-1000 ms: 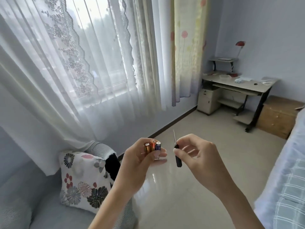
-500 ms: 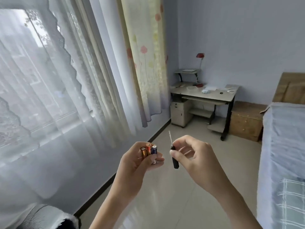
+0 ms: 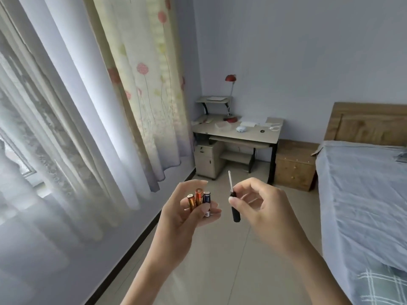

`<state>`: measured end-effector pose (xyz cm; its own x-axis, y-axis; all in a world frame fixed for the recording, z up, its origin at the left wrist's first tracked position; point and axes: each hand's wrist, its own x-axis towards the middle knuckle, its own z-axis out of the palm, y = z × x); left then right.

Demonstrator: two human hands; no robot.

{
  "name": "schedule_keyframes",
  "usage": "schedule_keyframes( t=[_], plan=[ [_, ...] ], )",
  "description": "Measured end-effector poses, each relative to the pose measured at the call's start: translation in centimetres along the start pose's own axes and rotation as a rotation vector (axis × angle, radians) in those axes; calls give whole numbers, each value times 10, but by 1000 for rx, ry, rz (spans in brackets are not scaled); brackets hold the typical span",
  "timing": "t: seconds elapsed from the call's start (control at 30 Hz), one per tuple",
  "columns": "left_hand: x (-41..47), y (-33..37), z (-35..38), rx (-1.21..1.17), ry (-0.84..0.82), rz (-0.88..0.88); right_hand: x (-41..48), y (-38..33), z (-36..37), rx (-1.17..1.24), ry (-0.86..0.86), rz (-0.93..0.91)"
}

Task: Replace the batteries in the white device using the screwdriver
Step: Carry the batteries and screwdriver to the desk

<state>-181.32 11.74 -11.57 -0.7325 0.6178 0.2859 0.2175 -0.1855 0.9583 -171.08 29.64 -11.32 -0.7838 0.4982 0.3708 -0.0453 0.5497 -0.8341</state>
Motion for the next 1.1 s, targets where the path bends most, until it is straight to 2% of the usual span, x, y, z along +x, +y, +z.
schedule_keyframes(
  t=[0.5,0.63,1.1],
  plan=[
    [326,-88,-14,-94,-166,11,269,100,14,-30,199,71],
    [395,-117,3,-137,-187,-29,327,143,4,-34,216,115],
    [668,-203,96,-151,-144,-36,583,295,-72,-92,200,97]
  ],
)
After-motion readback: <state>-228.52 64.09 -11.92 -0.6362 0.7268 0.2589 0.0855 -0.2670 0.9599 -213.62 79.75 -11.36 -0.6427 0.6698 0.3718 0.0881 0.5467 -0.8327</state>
